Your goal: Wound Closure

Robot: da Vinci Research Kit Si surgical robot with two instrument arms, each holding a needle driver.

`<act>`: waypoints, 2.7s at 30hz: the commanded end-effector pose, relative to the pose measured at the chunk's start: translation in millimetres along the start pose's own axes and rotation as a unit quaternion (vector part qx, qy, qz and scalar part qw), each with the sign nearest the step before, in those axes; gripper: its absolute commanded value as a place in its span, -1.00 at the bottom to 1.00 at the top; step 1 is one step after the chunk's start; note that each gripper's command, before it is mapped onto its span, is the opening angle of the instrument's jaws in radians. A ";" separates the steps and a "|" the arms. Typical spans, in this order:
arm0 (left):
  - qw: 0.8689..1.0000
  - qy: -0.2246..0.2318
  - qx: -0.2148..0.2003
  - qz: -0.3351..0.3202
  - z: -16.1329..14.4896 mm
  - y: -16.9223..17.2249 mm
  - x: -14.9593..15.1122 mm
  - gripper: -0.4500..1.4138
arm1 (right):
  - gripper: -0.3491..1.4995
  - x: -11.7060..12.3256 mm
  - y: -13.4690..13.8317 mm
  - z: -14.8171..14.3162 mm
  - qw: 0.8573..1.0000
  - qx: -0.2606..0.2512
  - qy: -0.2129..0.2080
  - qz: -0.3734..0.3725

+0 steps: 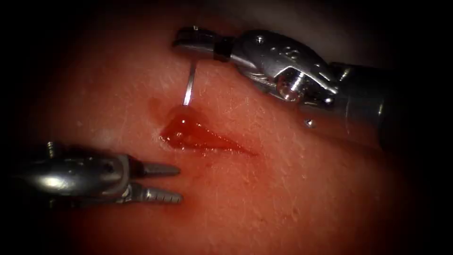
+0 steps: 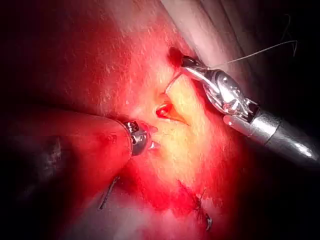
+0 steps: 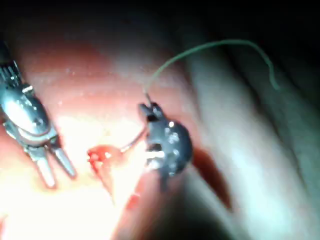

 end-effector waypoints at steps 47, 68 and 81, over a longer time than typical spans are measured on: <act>1.000 -0.005 -0.004 0.002 0.0 -0.2 -0.9 -0.25 | -1.00 -5.1 -8.3 -0.7 0.930 0.100 -0.104 0.338; 0.939 0.045 0.007 0.340 -2.0 1.8 2.3 0.00 | 0.80 -3.9 -2.2 -1.6 0.955 0.053 -0.072 0.283; 0.917 0.088 0.053 0.386 0.6 1.5 3.9 0.04 | 0.80 -4.2 -1.7 -2.5 0.956 0.049 -0.070 0.281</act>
